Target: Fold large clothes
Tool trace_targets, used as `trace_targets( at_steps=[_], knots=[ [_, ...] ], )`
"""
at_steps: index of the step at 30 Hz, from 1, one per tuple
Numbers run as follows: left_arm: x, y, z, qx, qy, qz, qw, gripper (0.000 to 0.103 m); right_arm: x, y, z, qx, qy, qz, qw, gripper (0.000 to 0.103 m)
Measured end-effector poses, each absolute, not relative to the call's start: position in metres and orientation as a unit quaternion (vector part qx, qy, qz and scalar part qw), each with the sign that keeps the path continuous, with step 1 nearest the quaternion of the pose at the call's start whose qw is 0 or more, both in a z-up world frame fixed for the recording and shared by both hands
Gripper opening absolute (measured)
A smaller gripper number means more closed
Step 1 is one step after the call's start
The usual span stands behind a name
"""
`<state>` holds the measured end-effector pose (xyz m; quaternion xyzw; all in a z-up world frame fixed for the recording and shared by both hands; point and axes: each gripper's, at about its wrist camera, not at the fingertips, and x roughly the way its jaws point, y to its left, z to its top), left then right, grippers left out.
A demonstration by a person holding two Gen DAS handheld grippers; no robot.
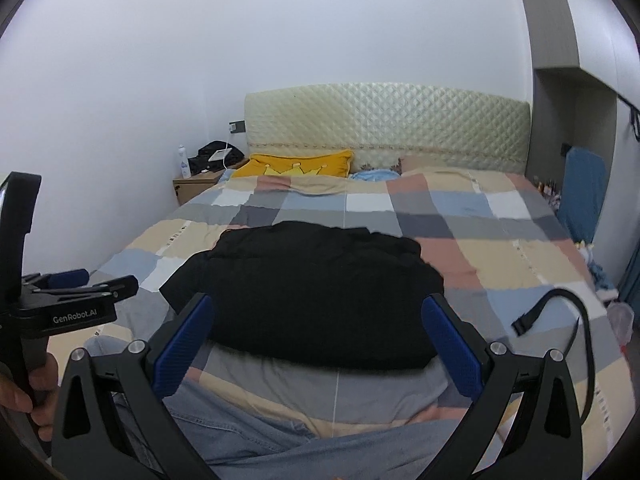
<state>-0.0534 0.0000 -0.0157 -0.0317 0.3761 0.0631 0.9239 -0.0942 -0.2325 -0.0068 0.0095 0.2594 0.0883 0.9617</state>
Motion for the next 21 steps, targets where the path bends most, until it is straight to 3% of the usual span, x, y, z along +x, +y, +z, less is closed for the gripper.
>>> trace_targets(
  at_steps=[21],
  knots=[
    [-0.037,-0.01,-0.032,-0.027,0.391,0.043,0.919,0.088,-0.078,-0.238,-0.036,0.023,0.291,0.076,0.953,0.103]
  ],
)
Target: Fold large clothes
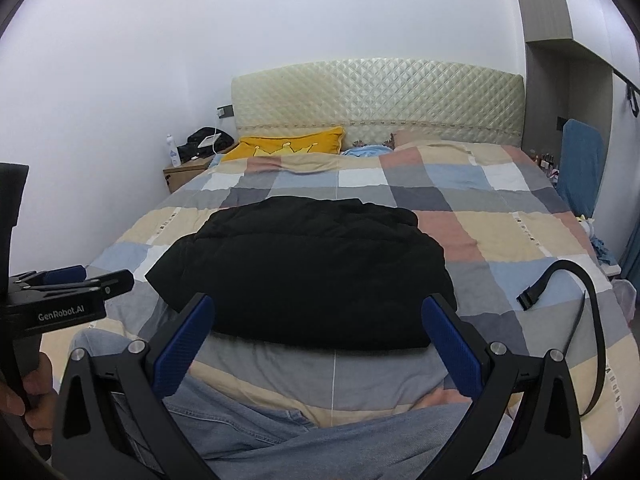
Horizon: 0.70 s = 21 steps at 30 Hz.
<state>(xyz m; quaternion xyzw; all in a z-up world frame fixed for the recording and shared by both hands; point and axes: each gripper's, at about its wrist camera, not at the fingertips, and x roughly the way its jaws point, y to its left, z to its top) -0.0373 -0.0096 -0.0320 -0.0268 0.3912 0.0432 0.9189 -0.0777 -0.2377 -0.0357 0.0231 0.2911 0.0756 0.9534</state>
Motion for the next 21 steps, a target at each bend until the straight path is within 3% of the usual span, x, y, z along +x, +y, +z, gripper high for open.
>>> trace_targets(
  at_steps=[21],
  knots=[
    [-0.0341,-0.0072,-0.0297,-0.039,0.387,0.032,0.921,0.088,-0.0709,-0.24,-0.0405,0.027,0.297,0.065,0.952,0.103]
  ],
)
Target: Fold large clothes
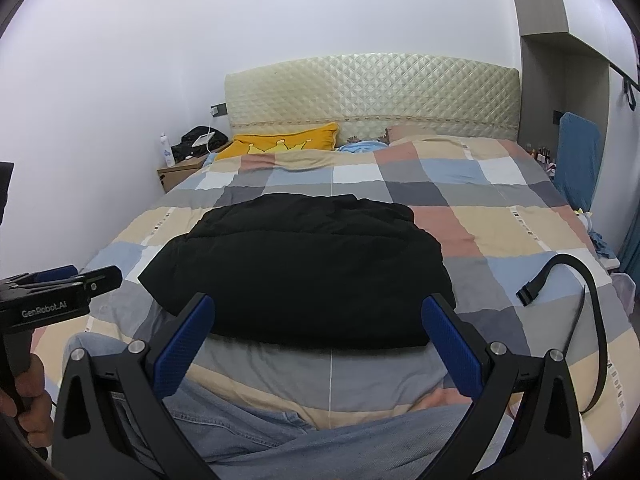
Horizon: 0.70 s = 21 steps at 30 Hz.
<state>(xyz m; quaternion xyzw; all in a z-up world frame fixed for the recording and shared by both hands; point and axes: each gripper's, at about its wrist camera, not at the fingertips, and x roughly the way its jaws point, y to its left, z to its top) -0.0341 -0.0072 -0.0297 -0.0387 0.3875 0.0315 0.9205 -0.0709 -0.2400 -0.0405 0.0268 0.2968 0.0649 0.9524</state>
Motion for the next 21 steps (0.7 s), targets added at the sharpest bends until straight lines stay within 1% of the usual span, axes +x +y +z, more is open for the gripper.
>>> trace_targets(
  at_steps=[21],
  knots=[
    [-0.0419,-0.0127,-0.0268,-0.032,0.38,0.028,0.924,0.088,-0.0764,-0.2391,-0.0364,0.026,0.29,0.054,0.955,0.103]
  ],
)
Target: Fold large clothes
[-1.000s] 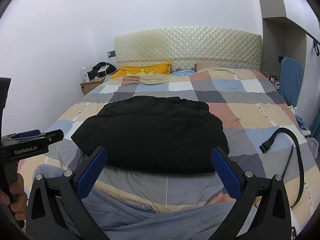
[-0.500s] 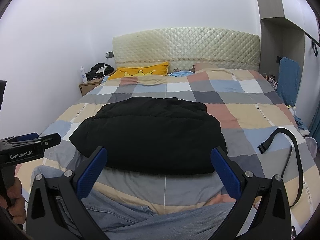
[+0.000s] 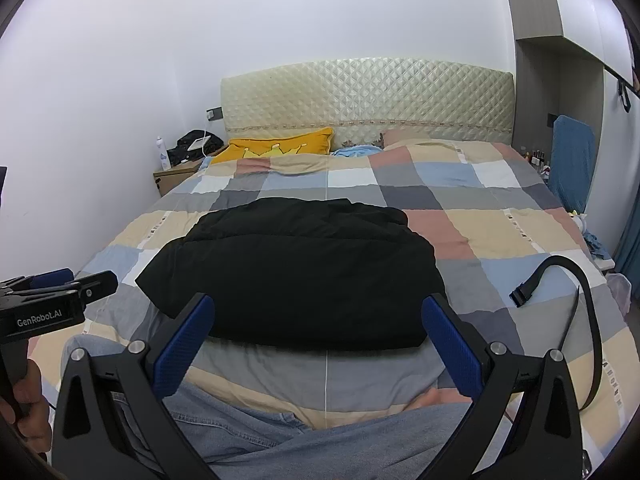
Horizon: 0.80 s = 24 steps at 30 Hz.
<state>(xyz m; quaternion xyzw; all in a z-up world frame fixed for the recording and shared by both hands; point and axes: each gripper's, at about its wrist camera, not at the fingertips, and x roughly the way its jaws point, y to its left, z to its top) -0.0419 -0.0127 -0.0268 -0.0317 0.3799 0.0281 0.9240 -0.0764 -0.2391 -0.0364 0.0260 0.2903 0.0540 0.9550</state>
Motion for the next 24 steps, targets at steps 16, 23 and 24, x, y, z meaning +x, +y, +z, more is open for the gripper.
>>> trace_targets(
  at_steps=[16,23,24],
  knots=[
    [-0.0405,-0.0119,-0.0253,-0.033,0.386,0.024,0.921,0.088,-0.0788,-0.24,-0.034,0.026,0.29,0.048,0.955,0.103],
    [-0.0414,-0.0131,-0.0246,-0.034,0.385,0.022,0.922,0.088,-0.0791,-0.2401,-0.0333,0.026,0.289,0.046,0.956,0.103],
    [-0.0415,-0.0141,-0.0243,-0.032,0.385,0.021,0.922,0.088,-0.0792,-0.2403,-0.0327,0.025,0.288,0.046,0.956,0.103]
  ],
)
